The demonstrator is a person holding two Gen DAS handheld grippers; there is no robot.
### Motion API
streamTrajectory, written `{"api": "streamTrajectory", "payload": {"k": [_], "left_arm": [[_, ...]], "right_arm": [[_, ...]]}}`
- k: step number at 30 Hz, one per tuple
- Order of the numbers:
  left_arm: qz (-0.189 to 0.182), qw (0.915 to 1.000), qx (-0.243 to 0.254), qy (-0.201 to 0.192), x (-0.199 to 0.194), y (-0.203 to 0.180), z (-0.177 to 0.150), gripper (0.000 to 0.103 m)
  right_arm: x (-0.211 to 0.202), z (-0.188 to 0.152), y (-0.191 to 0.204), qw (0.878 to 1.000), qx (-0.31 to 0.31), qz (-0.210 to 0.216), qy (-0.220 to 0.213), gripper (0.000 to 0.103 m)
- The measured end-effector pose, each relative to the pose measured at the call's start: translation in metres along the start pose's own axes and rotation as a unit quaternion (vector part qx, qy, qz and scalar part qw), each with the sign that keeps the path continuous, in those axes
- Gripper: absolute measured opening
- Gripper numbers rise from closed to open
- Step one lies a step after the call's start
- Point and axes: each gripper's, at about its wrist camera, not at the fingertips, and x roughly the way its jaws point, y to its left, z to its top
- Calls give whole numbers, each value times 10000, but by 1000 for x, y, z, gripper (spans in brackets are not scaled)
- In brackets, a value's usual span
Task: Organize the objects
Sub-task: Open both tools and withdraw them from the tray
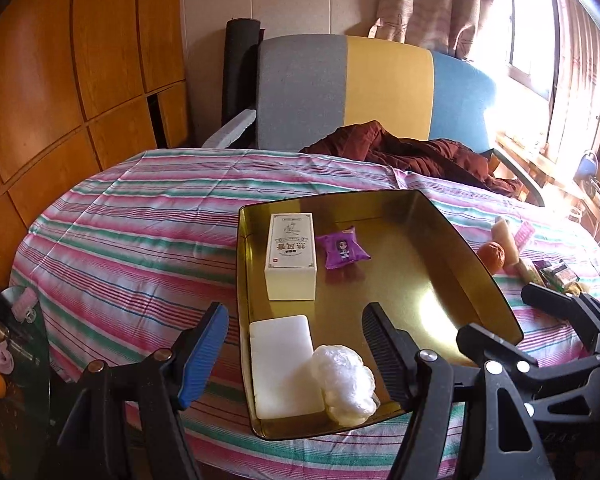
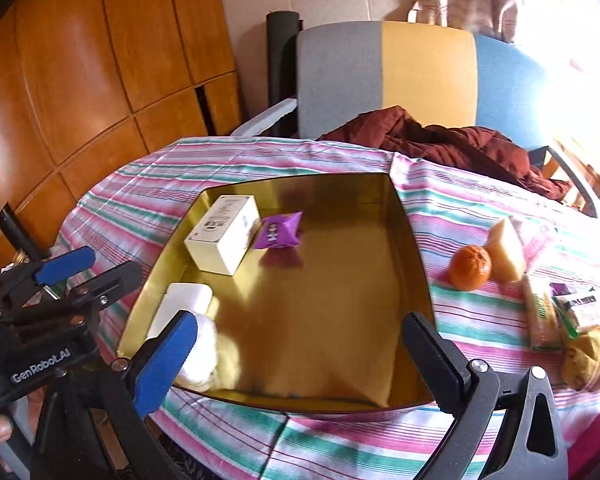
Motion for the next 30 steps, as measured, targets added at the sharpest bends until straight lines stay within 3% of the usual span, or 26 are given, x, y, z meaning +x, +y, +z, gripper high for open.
{"api": "streamTrajectory", "payload": {"k": [15, 25, 30], "left_arm": [[-5, 9989, 471, -67, -4, -27, -2, 71], [-84, 9975, 694, -16, -1, -42, -3, 71], [-218, 9968, 774, 30, 1, -49, -3, 71]], "right_arm": [[-13, -4, -27, 9994, 64, -304, -116, 103], [-22, -5, -79, 9963, 429, -741, -115, 103], [-37, 1, -116, 9913, 554, -1167, -256, 103]]}}
